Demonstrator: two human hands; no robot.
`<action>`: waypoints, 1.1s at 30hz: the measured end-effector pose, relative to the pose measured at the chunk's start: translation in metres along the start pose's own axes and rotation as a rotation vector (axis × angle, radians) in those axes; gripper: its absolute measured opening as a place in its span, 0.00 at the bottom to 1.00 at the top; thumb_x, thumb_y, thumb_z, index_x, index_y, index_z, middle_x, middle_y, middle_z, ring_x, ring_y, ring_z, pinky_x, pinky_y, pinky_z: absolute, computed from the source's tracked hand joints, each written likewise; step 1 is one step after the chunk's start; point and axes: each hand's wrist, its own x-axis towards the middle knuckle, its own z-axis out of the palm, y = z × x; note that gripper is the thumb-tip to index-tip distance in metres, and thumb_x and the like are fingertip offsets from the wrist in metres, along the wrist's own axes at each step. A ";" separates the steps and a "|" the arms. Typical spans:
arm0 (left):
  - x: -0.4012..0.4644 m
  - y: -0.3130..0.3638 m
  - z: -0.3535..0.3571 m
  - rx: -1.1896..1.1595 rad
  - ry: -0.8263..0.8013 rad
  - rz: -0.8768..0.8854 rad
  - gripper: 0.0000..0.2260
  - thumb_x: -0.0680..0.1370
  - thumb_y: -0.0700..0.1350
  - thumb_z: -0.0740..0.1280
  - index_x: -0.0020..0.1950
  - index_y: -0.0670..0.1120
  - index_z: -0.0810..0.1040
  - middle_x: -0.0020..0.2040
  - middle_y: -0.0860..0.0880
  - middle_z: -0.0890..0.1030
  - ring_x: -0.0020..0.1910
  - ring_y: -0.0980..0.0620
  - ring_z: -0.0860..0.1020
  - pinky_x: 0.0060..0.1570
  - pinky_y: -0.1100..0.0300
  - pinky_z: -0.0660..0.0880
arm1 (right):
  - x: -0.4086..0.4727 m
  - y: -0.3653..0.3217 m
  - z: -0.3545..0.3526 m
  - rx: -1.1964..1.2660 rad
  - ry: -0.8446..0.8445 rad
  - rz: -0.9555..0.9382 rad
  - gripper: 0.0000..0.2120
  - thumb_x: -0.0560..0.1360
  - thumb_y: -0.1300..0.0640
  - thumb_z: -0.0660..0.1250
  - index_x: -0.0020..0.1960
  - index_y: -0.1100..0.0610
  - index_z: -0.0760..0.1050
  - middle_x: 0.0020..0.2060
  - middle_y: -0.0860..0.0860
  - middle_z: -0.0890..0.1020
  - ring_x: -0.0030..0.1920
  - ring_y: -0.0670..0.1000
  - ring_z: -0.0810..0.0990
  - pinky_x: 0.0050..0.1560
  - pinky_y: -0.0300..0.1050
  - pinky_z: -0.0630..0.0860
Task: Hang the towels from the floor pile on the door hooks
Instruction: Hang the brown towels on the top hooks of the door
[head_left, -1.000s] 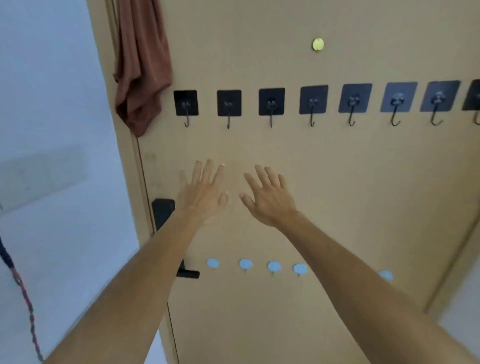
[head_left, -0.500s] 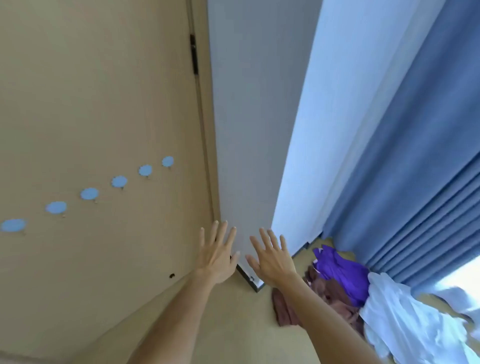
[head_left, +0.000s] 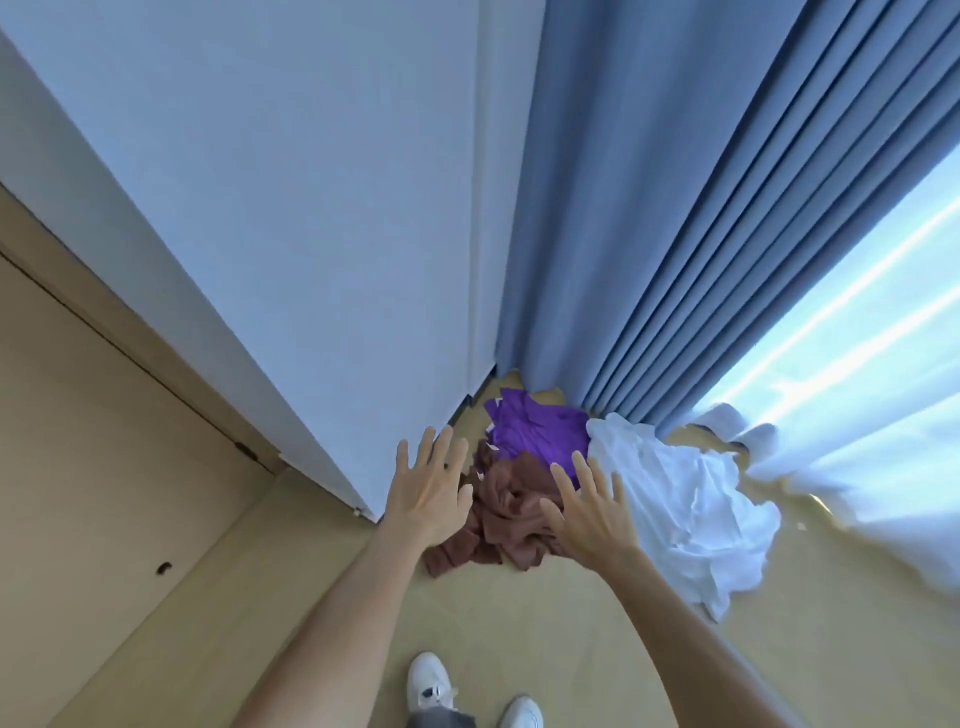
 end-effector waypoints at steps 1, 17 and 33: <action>0.012 -0.001 0.005 0.000 -0.004 0.002 0.27 0.82 0.53 0.50 0.78 0.44 0.49 0.79 0.45 0.46 0.78 0.44 0.44 0.74 0.41 0.46 | 0.006 0.003 0.007 -0.002 -0.008 -0.004 0.27 0.71 0.42 0.52 0.55 0.57 0.81 0.55 0.61 0.81 0.54 0.62 0.81 0.49 0.63 0.77; 0.231 0.024 0.292 -0.016 -0.232 0.106 0.27 0.81 0.51 0.54 0.78 0.45 0.50 0.79 0.45 0.48 0.78 0.44 0.47 0.73 0.41 0.49 | 0.165 0.067 0.328 -0.034 -0.118 -0.054 0.20 0.69 0.45 0.59 0.51 0.57 0.78 0.55 0.61 0.80 0.55 0.62 0.79 0.51 0.59 0.76; 0.382 -0.013 0.565 0.073 -0.304 0.043 0.27 0.82 0.52 0.52 0.78 0.45 0.50 0.79 0.44 0.47 0.77 0.43 0.46 0.74 0.41 0.49 | 0.305 0.042 0.641 -0.140 -0.129 -0.284 0.13 0.56 0.56 0.79 0.37 0.57 0.80 0.51 0.58 0.81 0.52 0.59 0.80 0.50 0.58 0.78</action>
